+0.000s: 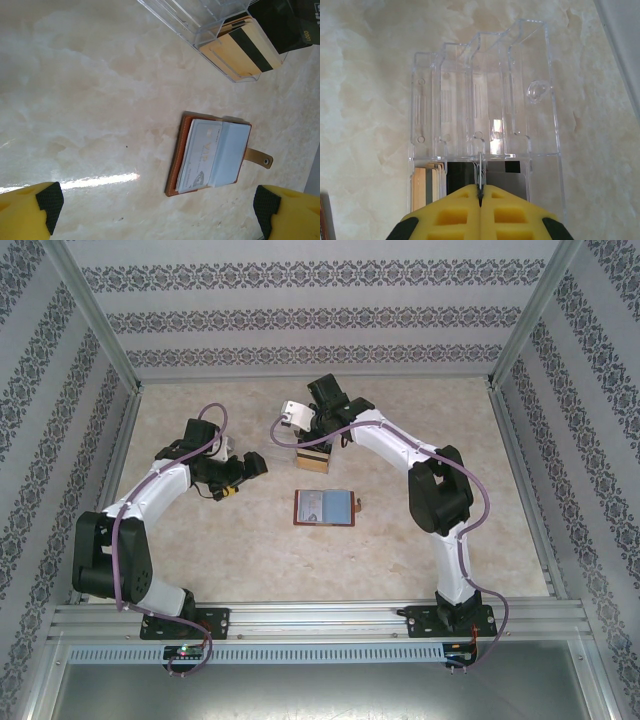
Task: Take the credit cards out of the card holder
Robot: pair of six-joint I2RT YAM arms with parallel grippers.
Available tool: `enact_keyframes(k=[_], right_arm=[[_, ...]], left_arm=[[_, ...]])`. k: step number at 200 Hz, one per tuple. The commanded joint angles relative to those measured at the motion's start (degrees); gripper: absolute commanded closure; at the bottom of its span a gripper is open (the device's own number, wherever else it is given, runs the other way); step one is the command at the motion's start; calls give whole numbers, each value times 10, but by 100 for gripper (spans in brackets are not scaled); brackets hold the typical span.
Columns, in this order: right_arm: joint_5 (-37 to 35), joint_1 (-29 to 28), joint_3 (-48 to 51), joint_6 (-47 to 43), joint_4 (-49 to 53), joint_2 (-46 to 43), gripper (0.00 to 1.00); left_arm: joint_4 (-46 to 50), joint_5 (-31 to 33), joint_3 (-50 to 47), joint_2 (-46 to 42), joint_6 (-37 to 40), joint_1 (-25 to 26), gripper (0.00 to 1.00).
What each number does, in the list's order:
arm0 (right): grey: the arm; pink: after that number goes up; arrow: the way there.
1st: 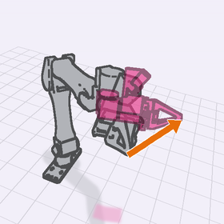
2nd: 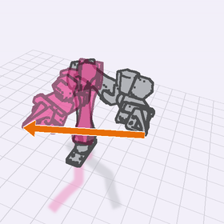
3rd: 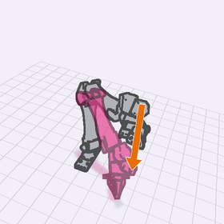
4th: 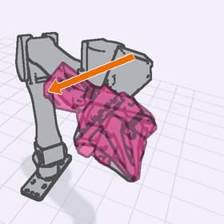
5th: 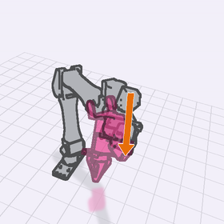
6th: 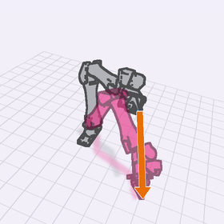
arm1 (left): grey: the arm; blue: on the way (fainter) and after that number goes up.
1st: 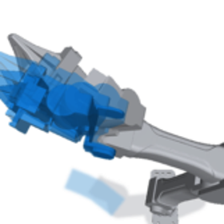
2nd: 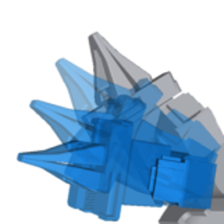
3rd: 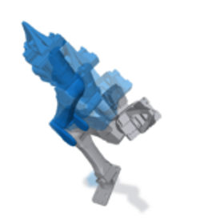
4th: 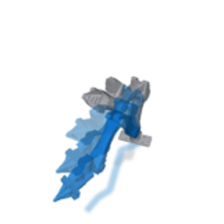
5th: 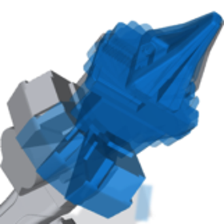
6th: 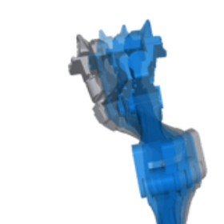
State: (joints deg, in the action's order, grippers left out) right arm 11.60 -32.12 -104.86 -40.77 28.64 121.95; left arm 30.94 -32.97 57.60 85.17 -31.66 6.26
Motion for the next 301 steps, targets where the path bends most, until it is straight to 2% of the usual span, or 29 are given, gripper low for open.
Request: enact_keyframes(k=[1, 63, 164, 215, 245, 267, 292, 301], right_arm=[[6, 1, 7, -1, 20, 0, 100], [52, -8, 8, 16, 17, -45, 100], [-11, -11, 12, -11, 31, 0, 100], [-19, -8, -5, -19, 40, 24, 100], [-36, -8, -19, -25, 48, 39, 97], [-36, -7, -26, -20, 54, 41, 89], [-33, -8, -28, 9, 51, 20, 65], [-26, -8, -24, 24, 45, 7, 60]], left_arm=[[13, -11, 12, 7, 16, -5, 0], [11, -14, 10, 8, 16, -5, 0], [11, -16, 9, 11, 15, -5, 0], [10, -17, 11, 14, 15, -5, 0], [11, -17, 10, 14, 15, -5, 0], [11, -18, 11, 13, 14, -5, 0], [11, -20, 12, 13, 14, -5, 0], [9, -21, 12, 14, 14, -5, 1]])
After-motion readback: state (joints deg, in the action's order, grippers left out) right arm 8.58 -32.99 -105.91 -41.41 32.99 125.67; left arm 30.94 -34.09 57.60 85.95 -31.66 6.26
